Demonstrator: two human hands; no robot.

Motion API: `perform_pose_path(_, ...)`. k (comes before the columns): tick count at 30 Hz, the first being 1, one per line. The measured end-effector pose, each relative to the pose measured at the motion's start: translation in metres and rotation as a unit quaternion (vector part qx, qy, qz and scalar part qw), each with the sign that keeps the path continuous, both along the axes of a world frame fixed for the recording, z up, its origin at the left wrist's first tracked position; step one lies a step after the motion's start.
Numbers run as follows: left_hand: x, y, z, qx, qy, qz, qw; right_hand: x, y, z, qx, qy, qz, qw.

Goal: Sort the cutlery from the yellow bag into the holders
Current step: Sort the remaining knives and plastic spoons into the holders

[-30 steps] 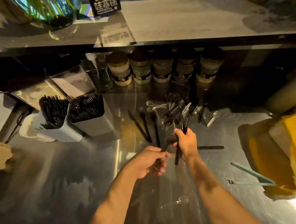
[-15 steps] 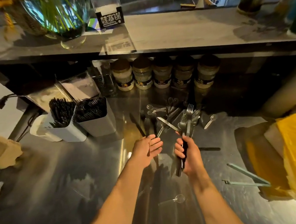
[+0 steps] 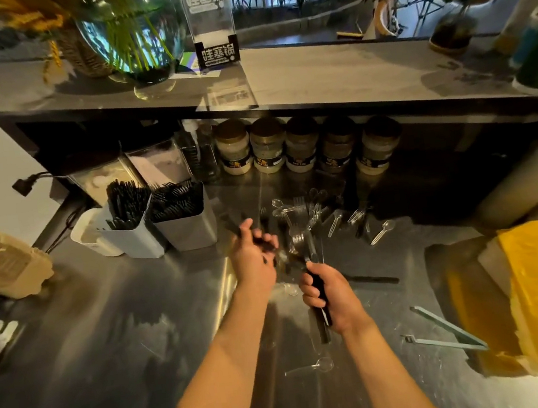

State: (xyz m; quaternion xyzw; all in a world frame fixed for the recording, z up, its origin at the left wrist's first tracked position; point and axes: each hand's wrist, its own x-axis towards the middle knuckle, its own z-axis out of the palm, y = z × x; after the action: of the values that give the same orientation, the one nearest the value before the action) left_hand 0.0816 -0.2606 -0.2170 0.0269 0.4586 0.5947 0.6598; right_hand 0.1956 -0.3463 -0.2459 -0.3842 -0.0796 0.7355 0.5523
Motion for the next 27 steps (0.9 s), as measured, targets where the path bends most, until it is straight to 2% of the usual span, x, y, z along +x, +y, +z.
perform_pose_path(3,-0.035,0.003,0.004,-0.019,0.104,0.056,0.993,0.004,0.000,0.011,0.012,-0.046,0.023,0.999)
perform_pose_path(5,-0.050,-0.003,0.005,-0.012,0.126,0.038,0.991,0.001,0.003,0.022,0.029,-0.067,0.038,0.997)
perform_pose_path(10,-0.054,-0.022,0.005,-0.055,0.070,-0.026,0.996,-0.030,0.012,0.049,0.053,-0.125,0.109,0.985)
perform_pose_path(13,-0.062,-0.029,0.007,-0.070,0.073,-0.086,0.991,-0.055,0.016,0.056,0.057,-0.187,0.121,0.973)
perform_pose_path(15,-0.068,-0.032,0.012,-0.058,0.061,-0.095,0.992,-0.072,0.018,0.060,0.047,-0.233,0.101,0.966)
perform_pose_path(18,-0.076,-0.029,0.014,-0.042,0.063,-0.092,0.993,-0.094,0.027,0.065,0.017,-0.211,0.049,0.976)
perform_pose_path(23,-0.103,-0.019,0.023,-0.001,0.138,-0.073,0.988,-0.122,0.038,0.070,0.004,-0.192,0.067,0.979)
perform_pose_path(27,-0.132,-0.010,0.033,0.006,0.212,-0.035,0.977,-0.156,0.050,0.074,0.015,-0.247,0.102,0.963)
